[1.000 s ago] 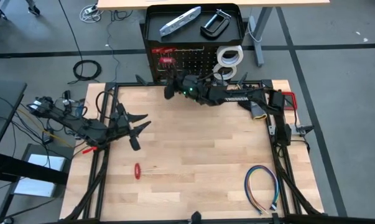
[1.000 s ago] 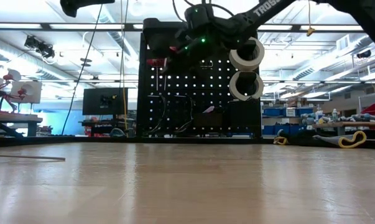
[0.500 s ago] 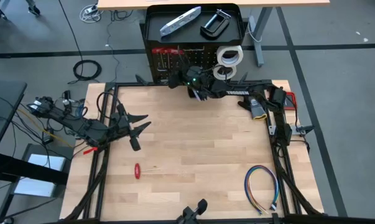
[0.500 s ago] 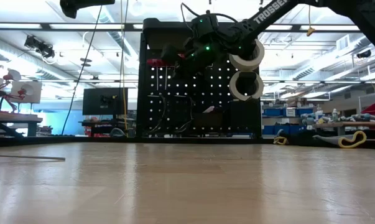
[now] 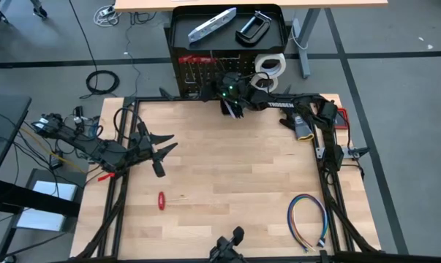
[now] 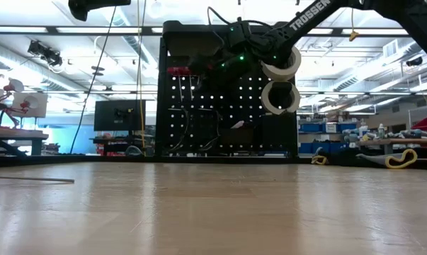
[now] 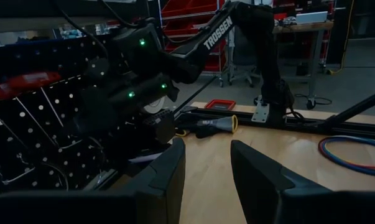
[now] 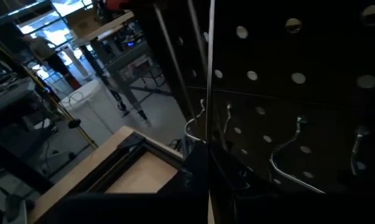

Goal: Hang tools onto peg board
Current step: Hang the red allen wrench on the peg board

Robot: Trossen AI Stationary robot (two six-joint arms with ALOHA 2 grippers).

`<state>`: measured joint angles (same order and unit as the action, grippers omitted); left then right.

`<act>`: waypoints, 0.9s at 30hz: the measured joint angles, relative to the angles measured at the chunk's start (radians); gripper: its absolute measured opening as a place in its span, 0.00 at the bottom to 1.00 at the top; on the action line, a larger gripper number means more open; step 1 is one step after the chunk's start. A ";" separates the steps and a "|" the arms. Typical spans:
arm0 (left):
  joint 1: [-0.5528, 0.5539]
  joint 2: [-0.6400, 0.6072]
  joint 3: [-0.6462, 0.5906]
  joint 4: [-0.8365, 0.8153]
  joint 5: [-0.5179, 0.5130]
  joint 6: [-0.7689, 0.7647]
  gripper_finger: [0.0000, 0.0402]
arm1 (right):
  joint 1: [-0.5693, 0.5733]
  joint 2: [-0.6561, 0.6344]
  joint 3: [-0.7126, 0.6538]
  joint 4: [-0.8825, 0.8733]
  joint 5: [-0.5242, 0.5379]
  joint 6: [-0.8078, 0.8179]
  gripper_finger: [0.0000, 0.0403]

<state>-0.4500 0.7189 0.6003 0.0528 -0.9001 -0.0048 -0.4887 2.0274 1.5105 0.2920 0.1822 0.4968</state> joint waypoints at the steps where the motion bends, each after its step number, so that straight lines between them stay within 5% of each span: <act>1: 0.000 0.000 0.000 0.000 0.000 0.000 0.33 | -0.003 0.000 0.000 -0.003 0.000 0.007 0.02; 16: 0.000 0.000 0.000 -0.004 0.000 0.000 0.33 | -0.007 0.000 -0.001 0.003 0.007 0.054 0.11; 27: 0.000 0.000 0.000 -0.060 -0.001 -0.053 0.33 | 0.016 0.000 -0.001 -0.003 0.008 0.045 0.31</act>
<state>-0.4500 0.7193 0.6003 -0.0067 -0.9009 -0.0574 -0.4723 2.0270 1.5093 0.2886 0.1898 0.5419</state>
